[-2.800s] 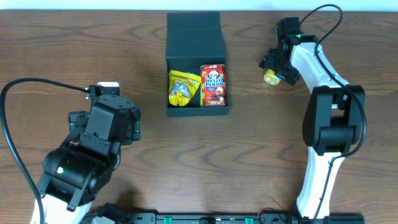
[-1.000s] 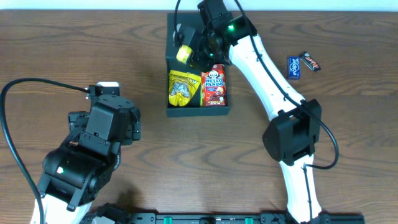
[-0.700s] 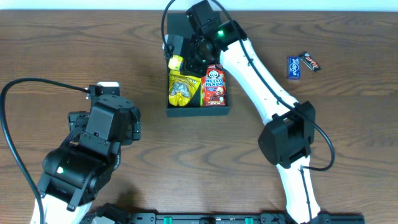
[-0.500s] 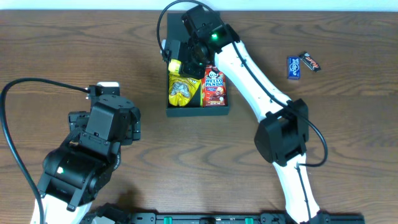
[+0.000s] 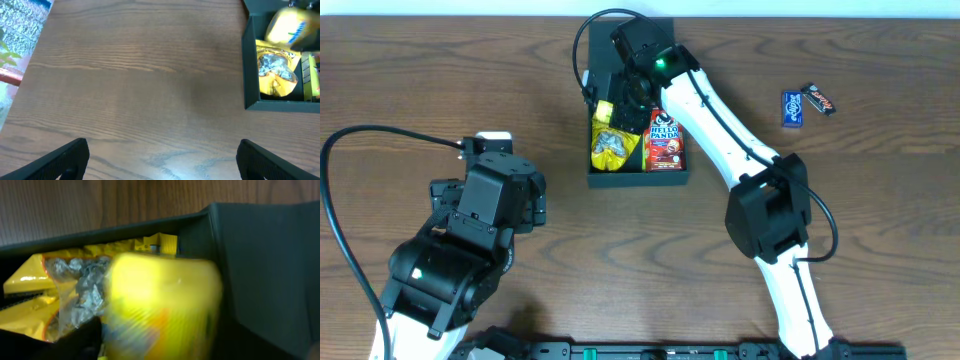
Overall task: Pack container
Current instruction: 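Lower the Mentos tube into the box and release it, then move the right gripper to the blue Eclipse mints tin and grasp it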
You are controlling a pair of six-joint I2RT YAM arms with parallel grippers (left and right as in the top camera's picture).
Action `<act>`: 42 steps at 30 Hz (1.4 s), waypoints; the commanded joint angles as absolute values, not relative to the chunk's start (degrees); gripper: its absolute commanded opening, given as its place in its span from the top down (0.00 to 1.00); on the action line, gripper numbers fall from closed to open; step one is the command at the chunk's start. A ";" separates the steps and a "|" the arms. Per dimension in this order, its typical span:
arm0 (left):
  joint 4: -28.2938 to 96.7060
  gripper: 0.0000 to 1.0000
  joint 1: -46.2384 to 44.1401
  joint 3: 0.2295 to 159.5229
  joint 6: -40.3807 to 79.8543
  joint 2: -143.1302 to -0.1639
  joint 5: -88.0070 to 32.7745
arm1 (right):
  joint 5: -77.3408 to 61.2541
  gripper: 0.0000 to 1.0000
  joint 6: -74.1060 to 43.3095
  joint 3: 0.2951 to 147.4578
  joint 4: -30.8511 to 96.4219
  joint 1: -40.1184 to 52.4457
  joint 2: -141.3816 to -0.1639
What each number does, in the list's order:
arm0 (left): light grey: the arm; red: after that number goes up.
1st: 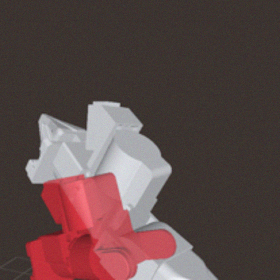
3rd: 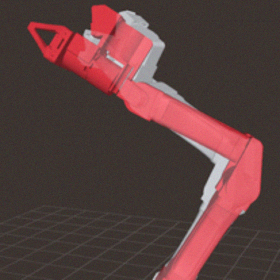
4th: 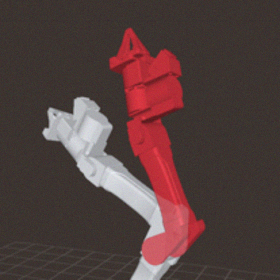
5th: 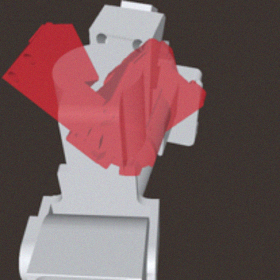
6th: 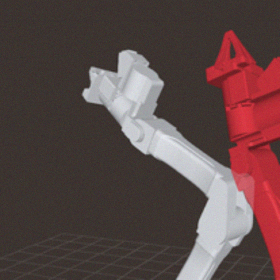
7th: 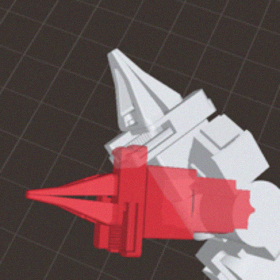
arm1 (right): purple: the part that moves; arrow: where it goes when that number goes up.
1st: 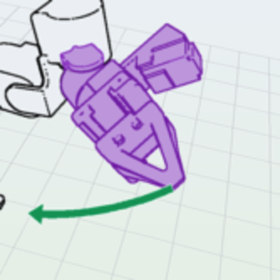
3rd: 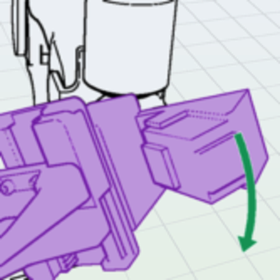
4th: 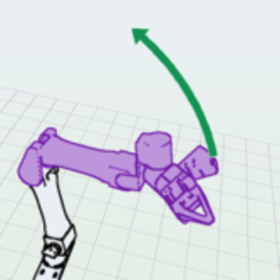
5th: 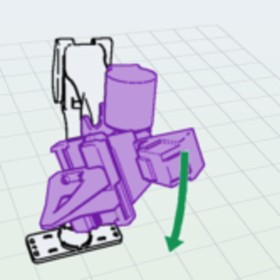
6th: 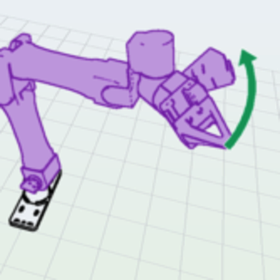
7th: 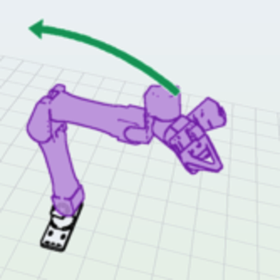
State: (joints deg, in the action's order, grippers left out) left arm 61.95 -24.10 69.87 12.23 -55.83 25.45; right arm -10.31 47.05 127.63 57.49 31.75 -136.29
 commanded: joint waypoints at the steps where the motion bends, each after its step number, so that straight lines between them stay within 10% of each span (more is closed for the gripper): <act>1: 62.17 0.05 -24.01 70.24 12.88 -55.77 25.43 | -10.33 0.12 47.37 127.33 57.43 31.83 -135.83; 25: 62.17 0.05 -24.01 70.24 12.88 -55.77 25.43 | 1.69 0.01 26.92 127.55 51.77 27.88 -126.32; 42: 62.17 0.05 -24.01 70.24 12.88 -55.77 25.45 | 2.04 0.01 0.08 126.04 56.58 2.20 -127.66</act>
State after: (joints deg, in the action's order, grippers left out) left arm 61.95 -24.10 69.87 12.23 -55.81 25.45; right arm 2.81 6.44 127.50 56.14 4.45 -126.41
